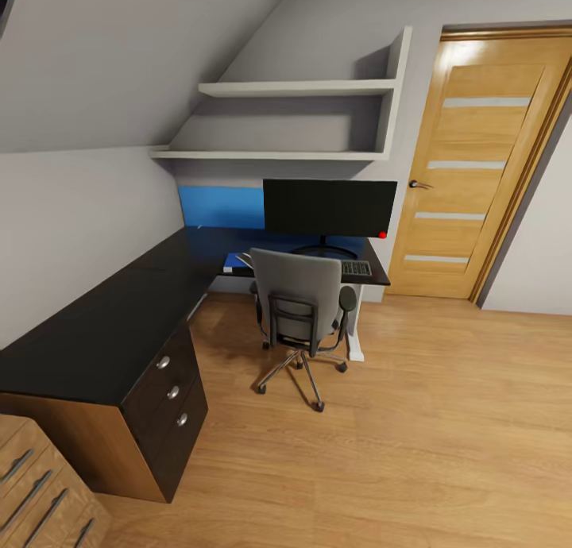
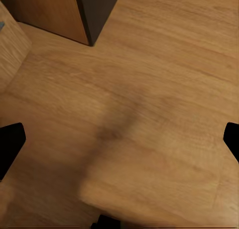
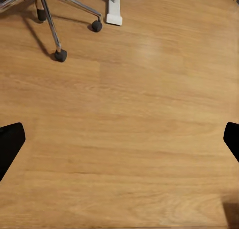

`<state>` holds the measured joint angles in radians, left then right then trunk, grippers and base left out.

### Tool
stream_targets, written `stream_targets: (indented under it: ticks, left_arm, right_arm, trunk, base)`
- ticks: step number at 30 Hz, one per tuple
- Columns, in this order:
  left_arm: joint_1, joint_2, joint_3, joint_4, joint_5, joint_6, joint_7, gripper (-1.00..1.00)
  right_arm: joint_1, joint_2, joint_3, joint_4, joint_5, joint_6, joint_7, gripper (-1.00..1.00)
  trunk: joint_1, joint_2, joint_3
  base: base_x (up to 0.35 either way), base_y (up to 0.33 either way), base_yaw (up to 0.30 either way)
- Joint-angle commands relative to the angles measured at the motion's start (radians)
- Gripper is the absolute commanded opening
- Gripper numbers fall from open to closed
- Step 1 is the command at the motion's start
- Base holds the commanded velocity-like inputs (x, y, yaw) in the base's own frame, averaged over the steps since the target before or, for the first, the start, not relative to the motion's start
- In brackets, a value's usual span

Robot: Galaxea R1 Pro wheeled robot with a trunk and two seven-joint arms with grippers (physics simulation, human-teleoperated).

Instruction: In the bedroom, organize the workspace by keeping the computer under the desk, ensuring the monitor is on the desk, placing the keyboard on the desk next to the monitor, placing the mouse on the desk next to the keyboard, moving the folder from the swivel chair onto the desk next to the mouse, stacking the notebook on top of the folder with the pen on top of the notebook, and positioning the swivel chair next to the desk.

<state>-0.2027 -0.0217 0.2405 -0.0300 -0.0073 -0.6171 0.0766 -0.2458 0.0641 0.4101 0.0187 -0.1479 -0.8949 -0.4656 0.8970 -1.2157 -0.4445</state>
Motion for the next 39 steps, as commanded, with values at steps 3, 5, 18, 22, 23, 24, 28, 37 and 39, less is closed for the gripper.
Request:
stream_targets:
  ticks: [3,5,18,22,23,24,28,37,39]
  left_arm:
    - [0.026,0.001,-0.001,0.007,-0.002,-0.023,0.001,1.00]
    - [0.035,0.001,-0.001,0.008,-0.002,-0.029,-0.001,1.00]
    - [0.067,0.002,-0.002,0.010,-0.008,-0.167,-0.045,1.00]
    - [0.078,0.001,-0.003,0.010,-0.011,-0.198,-0.092,1.00]
    - [0.084,0.001,-0.003,0.010,-0.012,-0.219,-0.109,1.00]
    - [0.088,0.001,-0.003,0.010,-0.013,-0.227,-0.115,1.00]
    - [0.103,0.002,-0.003,0.010,-0.013,-0.242,-0.130,1.00]
    - [0.110,0.002,-0.004,0.010,-0.011,-0.183,-0.132,1.00]
    - [0.110,0.002,-0.004,0.010,-0.011,-0.172,-0.132,1.00]
  right_arm:
    - [0.014,-0.001,0.009,0.003,-0.010,-0.006,0.033,1.00]
    - [0.022,-0.002,0.008,0.004,-0.010,-0.009,0.052,1.00]
    - [0.057,-0.006,0.008,0.004,-0.011,-0.130,0.089,1.00]
    - [0.075,-0.007,0.008,0.003,-0.013,-0.152,0.089,1.00]
    - [0.079,-0.007,0.008,0.002,-0.013,-0.152,0.090,1.00]
    - [0.081,-0.007,0.009,0.002,-0.013,-0.152,0.091,1.00]
    - [0.084,-0.007,0.009,0.002,-0.013,-0.152,0.094,1.00]
    - [0.086,-0.006,0.011,-0.001,-0.013,-0.110,0.094,1.00]
    - [0.086,-0.007,0.011,-0.001,-0.013,-0.105,0.093,1.00]
  trunk:
    - [-0.012,0.021,0.009]
    - [-0.019,0.035,0.015]
    - [-0.069,0.126,0.056]
    - [-0.084,0.154,0.068]
    - [-0.088,0.161,0.071]
    - [-0.092,0.168,0.074]
    - [-0.096,0.175,0.077]
    - [-0.096,0.175,0.077]
    - [-0.096,0.175,0.077]
  base:
    - [0.000,0.000,0.000]
    - [0.000,0.000,0.000]
    - [0.000,0.000,0.000]
    - [0.000,0.000,0.000]
    - [0.000,0.000,0.000]
    - [0.000,0.000,0.000]
    - [0.000,0.000,0.000]
    - [0.000,0.000,0.000]
    - [0.000,0.000,0.000]
